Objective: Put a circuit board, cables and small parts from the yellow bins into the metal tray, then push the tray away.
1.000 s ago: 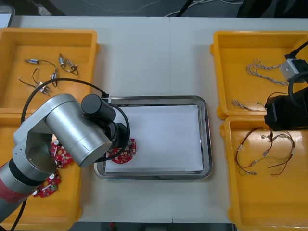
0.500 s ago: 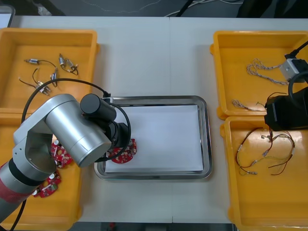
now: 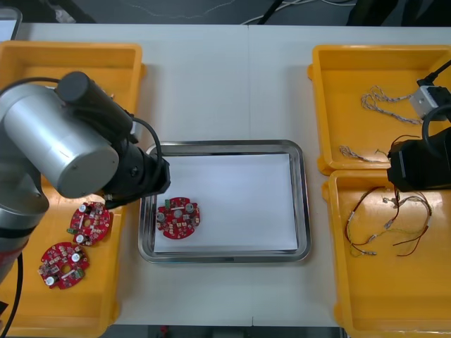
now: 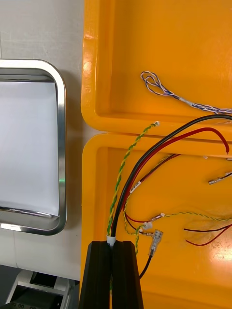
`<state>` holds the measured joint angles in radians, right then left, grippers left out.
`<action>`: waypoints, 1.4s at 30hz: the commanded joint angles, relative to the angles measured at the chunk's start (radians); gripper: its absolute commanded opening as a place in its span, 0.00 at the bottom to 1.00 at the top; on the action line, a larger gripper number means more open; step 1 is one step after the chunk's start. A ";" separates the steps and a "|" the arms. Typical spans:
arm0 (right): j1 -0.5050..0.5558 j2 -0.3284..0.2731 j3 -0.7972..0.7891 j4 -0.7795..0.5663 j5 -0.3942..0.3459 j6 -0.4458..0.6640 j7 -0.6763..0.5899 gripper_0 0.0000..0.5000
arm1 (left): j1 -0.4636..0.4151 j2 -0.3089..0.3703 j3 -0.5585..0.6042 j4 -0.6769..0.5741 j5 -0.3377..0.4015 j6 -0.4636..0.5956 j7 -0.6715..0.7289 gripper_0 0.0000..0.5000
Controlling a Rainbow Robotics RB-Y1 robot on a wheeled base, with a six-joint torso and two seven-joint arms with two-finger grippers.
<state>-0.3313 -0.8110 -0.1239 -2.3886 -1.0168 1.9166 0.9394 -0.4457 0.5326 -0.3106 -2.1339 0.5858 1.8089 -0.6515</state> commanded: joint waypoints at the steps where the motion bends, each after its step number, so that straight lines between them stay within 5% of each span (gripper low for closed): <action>1: -0.026 -0.034 0.010 -0.006 0.006 0.003 -0.024 0.00 | -0.090 0.073 0.113 -0.037 0.069 0.066 -0.019 1.00; 16: -0.066 -0.143 0.139 0.043 -0.019 0.003 -0.014 0.00 | -0.117 0.234 0.358 0.112 0.210 0.089 -0.237 1.00; 36: -0.382 -0.135 0.544 0.040 -0.036 -0.005 0.039 0.00 | -0.182 0.287 0.459 0.425 0.118 -0.005 -0.395 1.00; 42: -0.414 -0.099 0.583 0.057 -0.037 -0.021 0.211 0.00 | -0.209 0.287 0.461 0.520 0.066 -0.077 -0.385 1.00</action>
<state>-0.7037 -0.9210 0.4483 -2.3379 -1.0435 1.9038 1.0285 -0.6010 0.7743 0.1205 -1.6398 0.6792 1.7687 -0.9956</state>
